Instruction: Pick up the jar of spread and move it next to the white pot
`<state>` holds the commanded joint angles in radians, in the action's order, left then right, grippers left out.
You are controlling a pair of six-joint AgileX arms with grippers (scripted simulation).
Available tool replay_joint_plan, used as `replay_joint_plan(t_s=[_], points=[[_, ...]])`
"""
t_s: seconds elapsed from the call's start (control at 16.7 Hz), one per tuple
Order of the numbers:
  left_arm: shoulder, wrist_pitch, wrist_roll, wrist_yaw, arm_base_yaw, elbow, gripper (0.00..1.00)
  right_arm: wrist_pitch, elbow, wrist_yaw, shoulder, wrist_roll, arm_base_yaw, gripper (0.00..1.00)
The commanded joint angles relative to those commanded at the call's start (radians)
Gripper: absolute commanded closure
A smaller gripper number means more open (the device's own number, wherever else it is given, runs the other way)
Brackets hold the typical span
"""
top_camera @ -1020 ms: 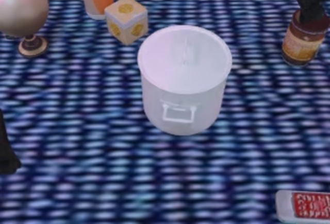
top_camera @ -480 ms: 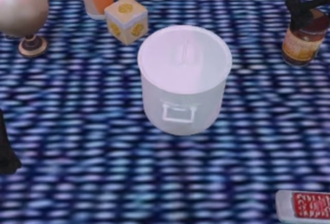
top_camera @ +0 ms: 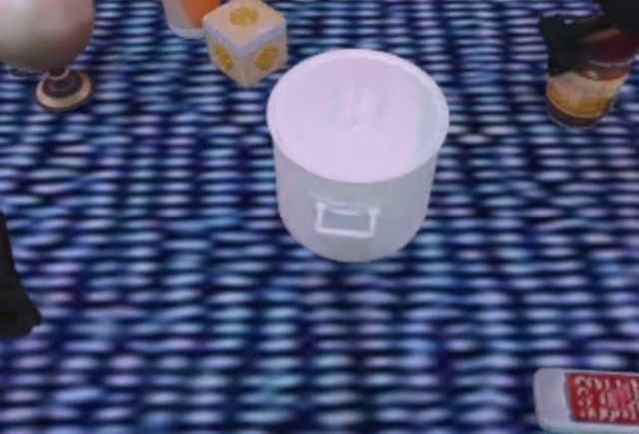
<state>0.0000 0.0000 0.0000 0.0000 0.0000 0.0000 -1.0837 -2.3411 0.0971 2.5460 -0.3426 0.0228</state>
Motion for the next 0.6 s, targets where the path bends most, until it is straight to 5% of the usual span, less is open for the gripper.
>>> replay_joint_plan(t_s=[0.3, 0.6], points=[[0.0, 0.0, 0.0, 0.0, 0.0, 0.0, 0.0, 0.024, 0.009, -0.001, 0.015, 0.002, 0.002, 0.0], [0.0, 0.0, 0.0, 0.0, 0.0, 0.0, 0.0, 0.024, 0.009, -0.001, 0.015, 0.002, 0.002, 0.38]])
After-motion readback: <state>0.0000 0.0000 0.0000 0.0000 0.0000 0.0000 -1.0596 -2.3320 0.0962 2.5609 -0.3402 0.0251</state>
